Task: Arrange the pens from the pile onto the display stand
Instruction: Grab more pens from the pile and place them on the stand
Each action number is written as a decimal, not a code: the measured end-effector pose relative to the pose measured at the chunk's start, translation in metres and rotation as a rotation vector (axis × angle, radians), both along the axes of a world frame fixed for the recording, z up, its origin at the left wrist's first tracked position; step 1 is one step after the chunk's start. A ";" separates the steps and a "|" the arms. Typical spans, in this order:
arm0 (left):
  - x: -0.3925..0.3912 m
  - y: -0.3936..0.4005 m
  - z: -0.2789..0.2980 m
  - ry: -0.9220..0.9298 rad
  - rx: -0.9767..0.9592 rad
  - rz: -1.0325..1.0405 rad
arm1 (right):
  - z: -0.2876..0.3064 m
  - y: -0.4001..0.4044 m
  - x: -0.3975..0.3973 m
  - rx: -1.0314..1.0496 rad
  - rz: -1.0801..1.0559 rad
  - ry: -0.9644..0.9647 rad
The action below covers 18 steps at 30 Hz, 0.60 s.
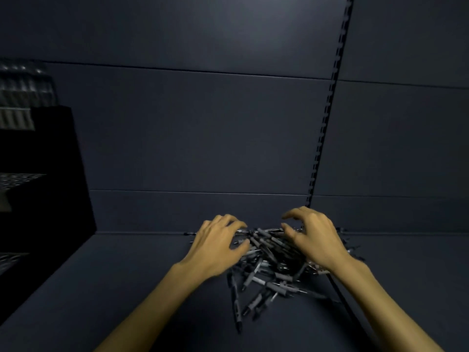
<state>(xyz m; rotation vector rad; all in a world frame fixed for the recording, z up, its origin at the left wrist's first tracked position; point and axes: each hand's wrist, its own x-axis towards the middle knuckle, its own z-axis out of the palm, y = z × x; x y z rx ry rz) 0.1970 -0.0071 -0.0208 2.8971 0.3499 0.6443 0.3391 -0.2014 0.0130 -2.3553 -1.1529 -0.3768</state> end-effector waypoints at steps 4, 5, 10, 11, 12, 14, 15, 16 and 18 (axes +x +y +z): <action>0.020 -0.006 -0.018 0.047 -0.038 -0.005 | -0.002 0.000 0.041 0.005 0.055 0.099; 0.026 -0.005 -0.022 0.053 -0.042 -0.008 | -0.004 0.003 0.049 0.018 0.057 0.114; 0.053 0.001 -0.019 0.128 -0.028 -0.100 | -0.033 0.020 0.069 0.078 0.031 0.079; 0.059 0.001 -0.017 0.140 -0.028 -0.135 | -0.038 0.022 0.071 0.067 0.022 0.045; 0.064 0.000 -0.015 0.151 -0.035 -0.169 | -0.041 0.023 0.071 0.074 0.009 0.011; 0.071 -0.004 -0.015 0.177 -0.050 -0.233 | -0.045 0.021 0.072 0.144 -0.023 -0.033; 0.073 -0.006 -0.017 0.188 -0.042 -0.259 | -0.048 0.020 0.073 0.180 -0.040 -0.058; 0.075 -0.008 -0.020 0.198 -0.026 -0.280 | -0.051 0.018 0.073 0.203 -0.054 -0.080; 0.075 -0.009 -0.027 0.197 0.001 -0.292 | -0.058 0.016 0.075 0.215 -0.072 -0.097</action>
